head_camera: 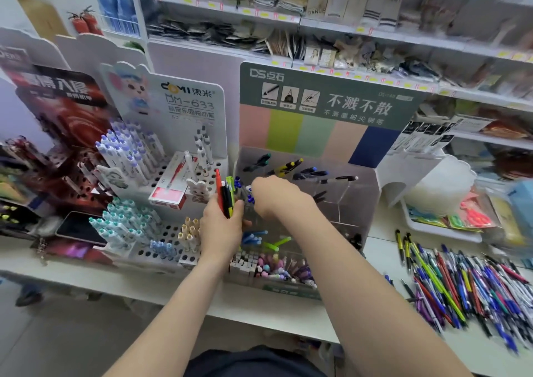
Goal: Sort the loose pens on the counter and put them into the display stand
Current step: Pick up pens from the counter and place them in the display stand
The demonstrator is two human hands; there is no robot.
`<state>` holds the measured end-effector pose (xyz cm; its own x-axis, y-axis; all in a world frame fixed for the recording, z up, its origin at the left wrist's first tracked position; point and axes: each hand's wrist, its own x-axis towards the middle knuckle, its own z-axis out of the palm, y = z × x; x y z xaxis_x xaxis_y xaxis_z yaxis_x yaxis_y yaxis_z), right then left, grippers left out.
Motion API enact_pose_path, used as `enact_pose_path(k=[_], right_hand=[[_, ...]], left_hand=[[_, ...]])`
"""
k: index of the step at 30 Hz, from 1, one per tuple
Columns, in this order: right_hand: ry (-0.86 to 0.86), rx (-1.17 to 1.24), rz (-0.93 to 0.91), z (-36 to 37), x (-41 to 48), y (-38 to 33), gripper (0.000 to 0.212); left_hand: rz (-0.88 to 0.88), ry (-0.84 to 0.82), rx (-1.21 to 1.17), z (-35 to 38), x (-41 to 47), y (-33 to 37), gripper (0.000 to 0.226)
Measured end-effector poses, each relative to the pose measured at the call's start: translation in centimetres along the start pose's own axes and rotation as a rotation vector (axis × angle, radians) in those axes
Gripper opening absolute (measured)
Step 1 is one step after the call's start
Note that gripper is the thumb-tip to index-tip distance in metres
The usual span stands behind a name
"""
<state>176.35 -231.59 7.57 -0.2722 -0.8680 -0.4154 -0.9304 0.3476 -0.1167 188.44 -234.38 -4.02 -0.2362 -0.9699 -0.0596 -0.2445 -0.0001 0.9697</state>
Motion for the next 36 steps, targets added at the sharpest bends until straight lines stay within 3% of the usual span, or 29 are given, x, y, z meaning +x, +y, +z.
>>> enact_pose_path(k=[2, 8, 14, 16, 20, 23, 27, 32, 36], right_hand=[[-0.016, -0.049, 0.001, -0.5, 0.7, -0.3, 0.002], [-0.1, -0.027, -0.06, -2.8, 1.8, -0.3, 0.021], [0.006, 0.006, -0.074, -3.0, 2.2, -0.1, 0.017], [0.059, 0.09, -0.109, -2.6, 2.7, 0.0, 0.004], [0.15, 0.271, -0.154, -0.4, 3.0, 1.3, 0.05], [0.223, 0.397, -0.217, 1.9, 2.1, 1.5, 0.063], [0.207, 0.342, -0.291, 4.5, 2.4, 1.4, 0.05], [0.522, 0.166, -0.182, 5.7, 3.0, 1.2, 0.034], [0.459, 0.227, -0.217, 6.3, 3.1, 1.5, 0.045]], left_hand=[[-0.008, 0.008, 0.004, -0.1, 0.3, 0.0, 0.012], [-0.022, 0.0, 0.036, -0.7, 0.9, -0.4, 0.013], [-0.018, -0.033, 0.001, -1.0, 0.6, -0.4, 0.009], [-0.024, -0.045, -0.006, -1.2, 0.5, -0.3, 0.011], [-0.026, -0.074, -0.052, -1.5, 0.4, 0.3, 0.016], [-0.035, -0.08, -0.095, -1.8, 0.6, 0.2, 0.018], [-0.043, 0.017, -0.081, -1.9, 0.6, -0.2, 0.012], [-0.05, 0.038, -0.117, -1.9, 0.0, -0.1, 0.007], [0.003, -0.054, -0.168, -2.5, -0.4, 1.0, 0.016]])
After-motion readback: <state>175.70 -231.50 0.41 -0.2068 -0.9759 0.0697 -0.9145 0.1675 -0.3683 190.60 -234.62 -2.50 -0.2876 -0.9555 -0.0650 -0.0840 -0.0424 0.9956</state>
